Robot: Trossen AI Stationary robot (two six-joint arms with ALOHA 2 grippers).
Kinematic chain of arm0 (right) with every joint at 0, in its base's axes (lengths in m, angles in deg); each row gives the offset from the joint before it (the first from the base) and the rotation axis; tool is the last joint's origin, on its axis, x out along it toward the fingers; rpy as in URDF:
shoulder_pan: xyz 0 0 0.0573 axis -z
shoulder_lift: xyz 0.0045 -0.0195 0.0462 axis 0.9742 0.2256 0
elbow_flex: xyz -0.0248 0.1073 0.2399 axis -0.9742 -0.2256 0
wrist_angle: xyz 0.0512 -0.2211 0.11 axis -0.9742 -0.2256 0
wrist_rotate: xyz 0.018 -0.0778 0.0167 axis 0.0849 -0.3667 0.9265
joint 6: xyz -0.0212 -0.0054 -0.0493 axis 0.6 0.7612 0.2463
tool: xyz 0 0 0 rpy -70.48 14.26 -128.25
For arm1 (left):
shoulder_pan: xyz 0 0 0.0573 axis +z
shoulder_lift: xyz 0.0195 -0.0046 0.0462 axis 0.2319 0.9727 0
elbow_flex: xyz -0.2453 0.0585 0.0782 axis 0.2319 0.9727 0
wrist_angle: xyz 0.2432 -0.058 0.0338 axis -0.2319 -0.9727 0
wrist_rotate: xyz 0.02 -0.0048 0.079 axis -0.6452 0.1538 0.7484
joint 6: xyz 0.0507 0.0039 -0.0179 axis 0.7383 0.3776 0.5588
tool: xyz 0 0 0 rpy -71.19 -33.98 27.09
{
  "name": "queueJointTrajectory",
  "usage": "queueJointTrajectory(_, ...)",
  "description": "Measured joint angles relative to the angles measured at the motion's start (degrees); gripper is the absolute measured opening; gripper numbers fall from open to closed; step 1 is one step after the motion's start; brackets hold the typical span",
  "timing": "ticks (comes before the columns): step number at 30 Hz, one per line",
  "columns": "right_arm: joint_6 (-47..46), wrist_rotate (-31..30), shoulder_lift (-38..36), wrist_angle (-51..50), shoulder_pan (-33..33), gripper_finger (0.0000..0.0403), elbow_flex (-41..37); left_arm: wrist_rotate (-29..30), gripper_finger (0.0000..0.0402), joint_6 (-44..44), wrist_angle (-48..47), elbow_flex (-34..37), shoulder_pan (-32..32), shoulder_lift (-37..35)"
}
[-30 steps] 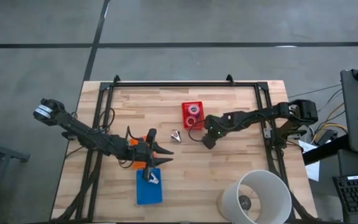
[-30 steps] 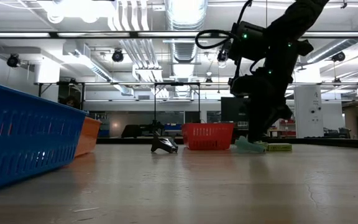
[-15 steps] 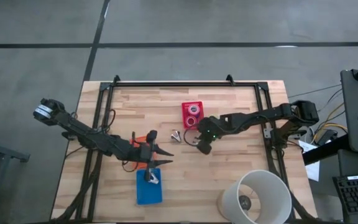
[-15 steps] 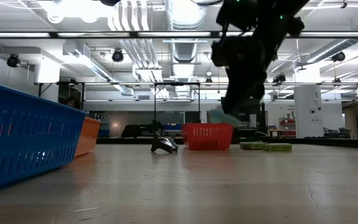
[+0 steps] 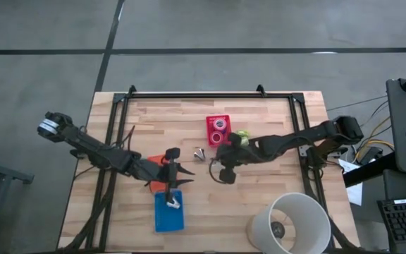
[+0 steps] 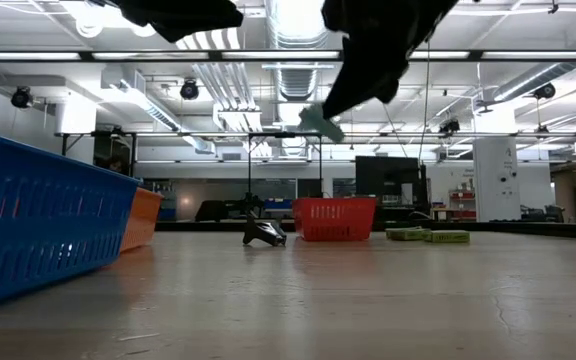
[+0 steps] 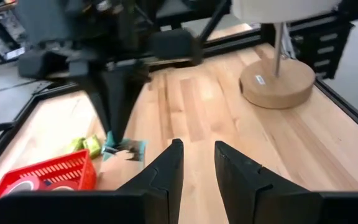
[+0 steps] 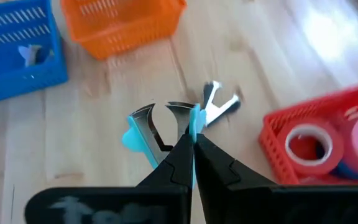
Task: Pick and place Stapler, Stapler remover, tape
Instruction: Put the light blue staple remover into the blue bin
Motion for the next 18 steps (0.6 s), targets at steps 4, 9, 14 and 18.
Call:
queueJointTrajectory(4,1.99,-1.83,0.0,0.93,-2.09,0.0008,1.29,0.1,0.0094,-0.51,-0.78,0.05,0.81,0.0)
queueJointTrajectory(9,3.75,-1.84,0.0,2.85,-3.84,0.0008,2.19,2.19,0.0094,-1.59,-2.73,0.11,2.16,0.56)
queueJointTrajectory(14,5.31,-3.26,0.0,5.14,-4.66,0.0008,2.24,2.98,0.0094,-5.88,-4.34,0.15,3.92,1.11)
queueJointTrajectory(18,5.63,-3.27,0.0,6.66,-4.66,0.0008,2.23,1.06,0.0094,-6.85,-4.37,0.15,4.37,1.74)
